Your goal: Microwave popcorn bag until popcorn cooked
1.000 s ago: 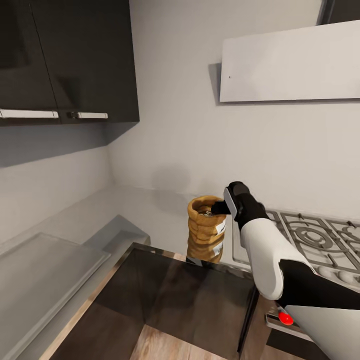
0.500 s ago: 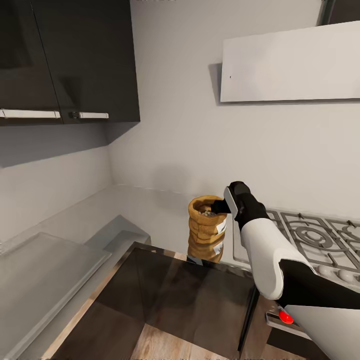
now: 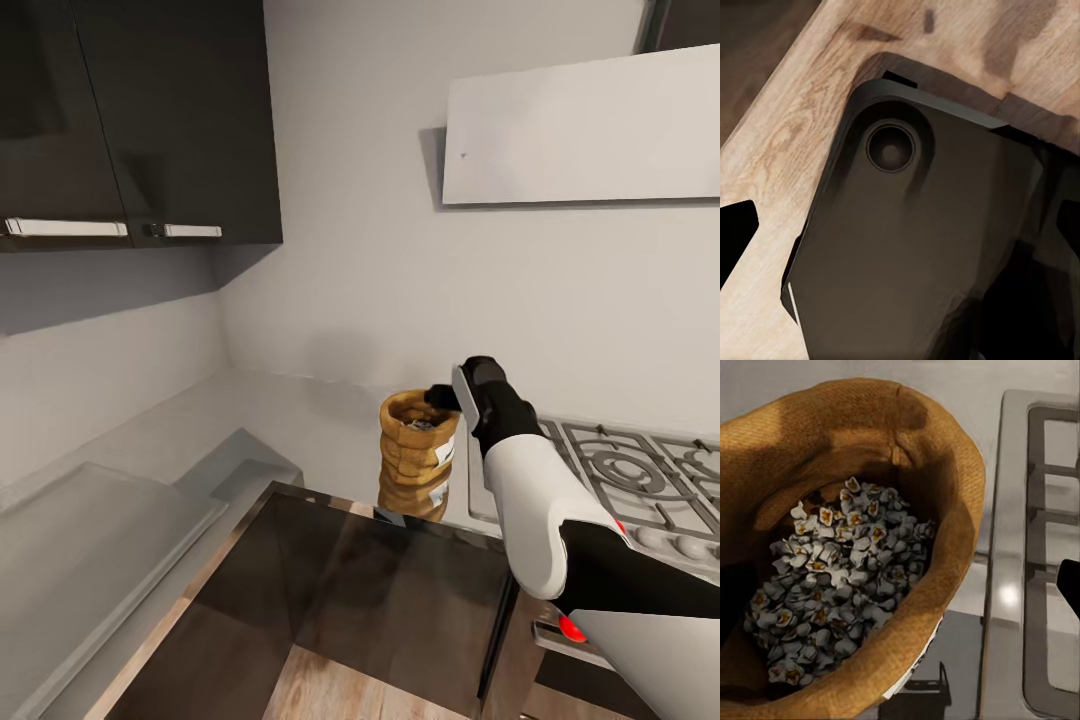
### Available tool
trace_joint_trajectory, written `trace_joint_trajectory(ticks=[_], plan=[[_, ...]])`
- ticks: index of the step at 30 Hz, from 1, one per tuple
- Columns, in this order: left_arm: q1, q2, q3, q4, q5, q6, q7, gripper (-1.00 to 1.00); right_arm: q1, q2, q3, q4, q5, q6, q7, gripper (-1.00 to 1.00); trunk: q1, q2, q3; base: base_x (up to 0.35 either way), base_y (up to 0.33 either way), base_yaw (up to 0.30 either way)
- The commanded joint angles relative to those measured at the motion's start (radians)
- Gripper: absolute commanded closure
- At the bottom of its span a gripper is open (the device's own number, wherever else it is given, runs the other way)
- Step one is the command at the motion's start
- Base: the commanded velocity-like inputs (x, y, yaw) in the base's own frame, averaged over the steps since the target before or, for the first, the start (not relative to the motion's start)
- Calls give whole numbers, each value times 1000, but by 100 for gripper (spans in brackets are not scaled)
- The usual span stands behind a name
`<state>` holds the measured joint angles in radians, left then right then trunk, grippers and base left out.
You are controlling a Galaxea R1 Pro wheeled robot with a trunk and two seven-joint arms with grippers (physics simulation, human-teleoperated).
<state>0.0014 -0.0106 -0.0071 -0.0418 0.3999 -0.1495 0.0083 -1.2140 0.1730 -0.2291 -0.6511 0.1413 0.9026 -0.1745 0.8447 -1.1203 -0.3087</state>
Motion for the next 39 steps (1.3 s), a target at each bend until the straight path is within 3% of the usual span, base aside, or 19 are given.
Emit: trace_joint_trajectory(ticks=[1, 7, 31, 39], plan=[[0, 0, -2, -1, 4, -2, 1, -100, -1, 1, -6, 1, 10, -3, 4, -100, 0, -1, -1, 0, 0, 0], [0, 0, -1, -1, 4, -2, 1, -100, -1, 1, -9, 7, 8, -40, -16, -100, 0, -1, -1, 0, 0, 0], [0, 1, 0, -1, 5, -2, 1, -100, -1, 1, -9, 33, 12, -44, -22, -100, 0, -1, -1, -8, 24, 0], [0, 1, -1, -1, 5, -2, 1, -100, -1, 1, -9, 75, 10, -84, -102, -100, 0, -1, -1, 0, 0, 0]])
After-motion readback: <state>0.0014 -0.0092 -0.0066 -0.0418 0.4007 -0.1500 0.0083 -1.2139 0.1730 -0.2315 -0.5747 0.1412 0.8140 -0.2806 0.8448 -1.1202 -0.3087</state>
